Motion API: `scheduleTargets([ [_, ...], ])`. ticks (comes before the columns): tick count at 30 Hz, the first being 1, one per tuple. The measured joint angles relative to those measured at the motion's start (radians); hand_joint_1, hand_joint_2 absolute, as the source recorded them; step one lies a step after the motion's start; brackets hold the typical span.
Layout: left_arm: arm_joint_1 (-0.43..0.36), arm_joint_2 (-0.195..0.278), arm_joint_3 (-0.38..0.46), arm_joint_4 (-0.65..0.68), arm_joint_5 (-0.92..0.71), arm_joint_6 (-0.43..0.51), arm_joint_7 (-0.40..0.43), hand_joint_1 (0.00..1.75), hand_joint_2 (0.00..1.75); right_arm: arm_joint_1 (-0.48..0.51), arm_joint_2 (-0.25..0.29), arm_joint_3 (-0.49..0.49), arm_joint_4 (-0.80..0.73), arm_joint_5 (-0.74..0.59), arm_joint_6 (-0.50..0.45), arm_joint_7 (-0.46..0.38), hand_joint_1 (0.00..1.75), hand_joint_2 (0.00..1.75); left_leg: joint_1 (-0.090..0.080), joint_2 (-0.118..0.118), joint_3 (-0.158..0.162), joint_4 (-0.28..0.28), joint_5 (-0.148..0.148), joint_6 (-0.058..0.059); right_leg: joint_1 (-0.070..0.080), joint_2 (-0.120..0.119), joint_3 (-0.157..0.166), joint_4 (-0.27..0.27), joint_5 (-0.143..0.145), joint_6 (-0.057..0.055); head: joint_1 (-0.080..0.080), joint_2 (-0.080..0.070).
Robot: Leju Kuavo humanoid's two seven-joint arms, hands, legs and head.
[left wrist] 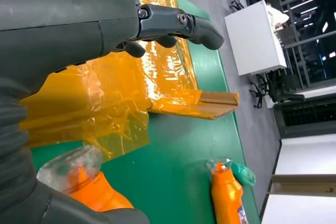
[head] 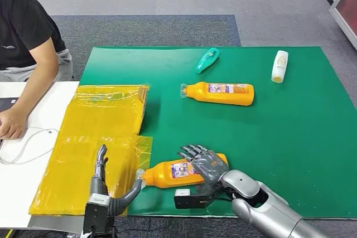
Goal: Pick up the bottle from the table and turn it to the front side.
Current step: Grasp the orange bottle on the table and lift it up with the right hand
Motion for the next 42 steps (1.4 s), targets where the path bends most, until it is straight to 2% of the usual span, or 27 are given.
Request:
scheduleTargets([
  [6, 0.003, 0.0, 0.01, -0.002, -0.001, 0.001, -0.001, 0.0, 1.75, -0.021, 0.0, 0.024, 0.011, 0.021, 0.034, 0.051, 0.0, 1.75, 0.0, 0.0, 0.001, 0.0, 0.0, 0.0, 0.0, 0.0, 0.001, 0.0, 0.0, 0.0, 0.0, 0.0],
  [12, 0.012, -0.001, 0.015, -0.011, -0.007, 0.004, -0.001, 0.0, 1.75, -0.02, 0.0, 0.04, 0.013, 0.065, -0.018, 0.13, 0.0, 1.75, 0.0, 0.0, 0.002, 0.0, 0.0, 0.0, 0.0, 0.0, 0.001, 0.0, 0.002, -0.001, 0.0, 0.0],
  [18, 0.027, -0.005, 0.027, -0.033, -0.031, 0.007, 0.026, 0.0, 1.75, -0.001, 0.007, 0.026, 0.011, 0.13, -0.027, 0.217, 0.0, 1.75, 0.0, 0.0, 0.002, 0.0, 0.002, 0.0, 0.0, 0.0, 0.002, 0.0, 0.003, -0.001, 0.0, 0.0],
  [19, 0.031, -0.006, 0.03, -0.039, -0.036, 0.008, 0.03, 0.0, 1.75, 0.004, 0.01, 0.02, 0.01, 0.14, -0.026, 0.227, 0.11, 1.75, 0.0, 0.0, 0.003, 0.0, 0.002, 0.0, 0.0, 0.0, 0.002, -0.001, 0.003, -0.001, 0.0, 0.0],
  [22, 0.04, -0.01, 0.037, -0.054, -0.048, 0.014, 0.041, 0.0, 1.75, 0.019, 0.023, -0.002, 0.011, 0.157, -0.025, 0.247, 1.42, 1.75, 0.0, 0.0, 0.003, 0.0, 0.002, 0.0, 0.0, 0.0, 0.002, -0.001, 0.004, -0.001, 0.0, 0.0],
  [23, 0.041, -0.012, 0.038, -0.058, -0.051, 0.016, 0.045, 0.0, 1.75, 0.023, 0.028, -0.01, 0.014, 0.162, -0.024, 0.253, 1.75, 1.75, 0.0, 0.0, 0.003, 0.0, 0.002, 0.0, 0.0, 0.0, 0.002, -0.001, 0.004, -0.001, 0.0, 0.0],
  [32, 0.044, -0.019, 0.052, -0.069, -0.064, 0.023, 0.052, 0.0, 1.75, 0.028, 0.074, -0.07, 0.085, 0.199, -0.017, 0.238, 1.75, 1.75, 0.0, 0.0, 0.004, 0.0, 0.005, -0.001, 0.0, 0.001, 0.002, -0.001, 0.007, -0.002, 0.0, 0.0],
  [42, 0.044, -0.019, 0.06, -0.069, -0.068, 0.023, 0.05, 0.0, 1.75, 0.002, 0.108, -0.086, 0.154, 0.212, 0.007, 0.191, 1.75, 1.75, 0.001, 0.002, 0.009, 0.0, -0.001, 0.0, 0.001, 0.004, 0.005, -0.002, 0.004, -0.004, 0.0, 0.0],
])
